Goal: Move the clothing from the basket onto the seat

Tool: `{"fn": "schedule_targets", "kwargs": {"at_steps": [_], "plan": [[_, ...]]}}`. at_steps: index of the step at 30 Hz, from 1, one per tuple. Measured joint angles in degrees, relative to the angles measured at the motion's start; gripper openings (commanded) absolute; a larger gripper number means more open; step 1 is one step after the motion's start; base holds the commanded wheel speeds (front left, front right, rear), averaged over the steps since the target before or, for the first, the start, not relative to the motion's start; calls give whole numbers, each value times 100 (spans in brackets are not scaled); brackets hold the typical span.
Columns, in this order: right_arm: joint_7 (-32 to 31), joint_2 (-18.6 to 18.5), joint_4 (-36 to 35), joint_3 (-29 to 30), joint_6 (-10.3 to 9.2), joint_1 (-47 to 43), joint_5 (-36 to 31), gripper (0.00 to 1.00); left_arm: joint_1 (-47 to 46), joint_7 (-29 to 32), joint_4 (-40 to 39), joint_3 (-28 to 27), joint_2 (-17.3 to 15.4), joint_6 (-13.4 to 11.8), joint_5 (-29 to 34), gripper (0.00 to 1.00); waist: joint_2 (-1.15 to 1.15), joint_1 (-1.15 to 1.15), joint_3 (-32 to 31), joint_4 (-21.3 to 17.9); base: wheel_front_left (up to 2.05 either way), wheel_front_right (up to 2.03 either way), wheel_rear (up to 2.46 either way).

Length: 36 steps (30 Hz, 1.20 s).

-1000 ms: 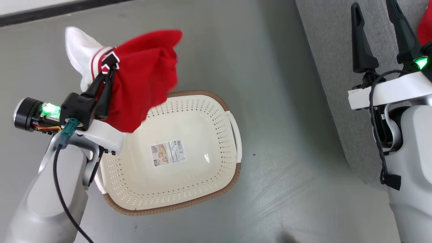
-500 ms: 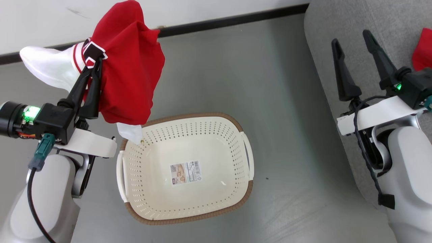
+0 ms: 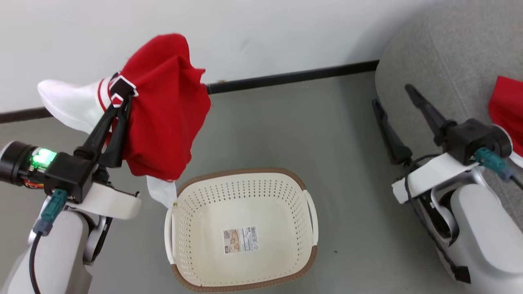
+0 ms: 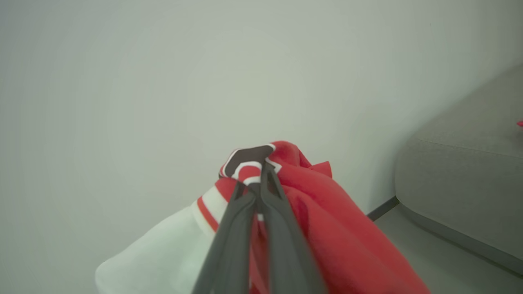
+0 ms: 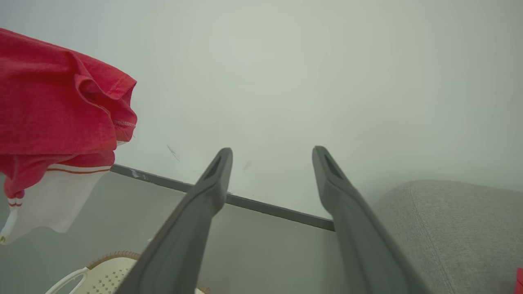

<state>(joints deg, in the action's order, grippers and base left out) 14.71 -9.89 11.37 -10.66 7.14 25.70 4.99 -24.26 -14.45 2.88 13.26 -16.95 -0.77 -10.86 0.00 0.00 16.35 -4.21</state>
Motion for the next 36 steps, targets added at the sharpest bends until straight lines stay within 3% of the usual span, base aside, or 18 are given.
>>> {"fn": "schedule_targets", "kwargs": {"at_steps": [17,29,36], "plan": [[0,-304,162,-981,0,-575,160,100,624,0,-293,220,-164,290,-20,0,0,0,-1039,237,0,0,0],[0,-477,159,-2496,0,-584,260,100,716,79,-459,692,-161,555,-70,0,0,0,-1592,363,0,0,0],[0,-463,159,-3031,0,-571,320,100,715,255,-493,1017,-63,658,-122,0,0,0,-1784,394,0,0,0]]}}
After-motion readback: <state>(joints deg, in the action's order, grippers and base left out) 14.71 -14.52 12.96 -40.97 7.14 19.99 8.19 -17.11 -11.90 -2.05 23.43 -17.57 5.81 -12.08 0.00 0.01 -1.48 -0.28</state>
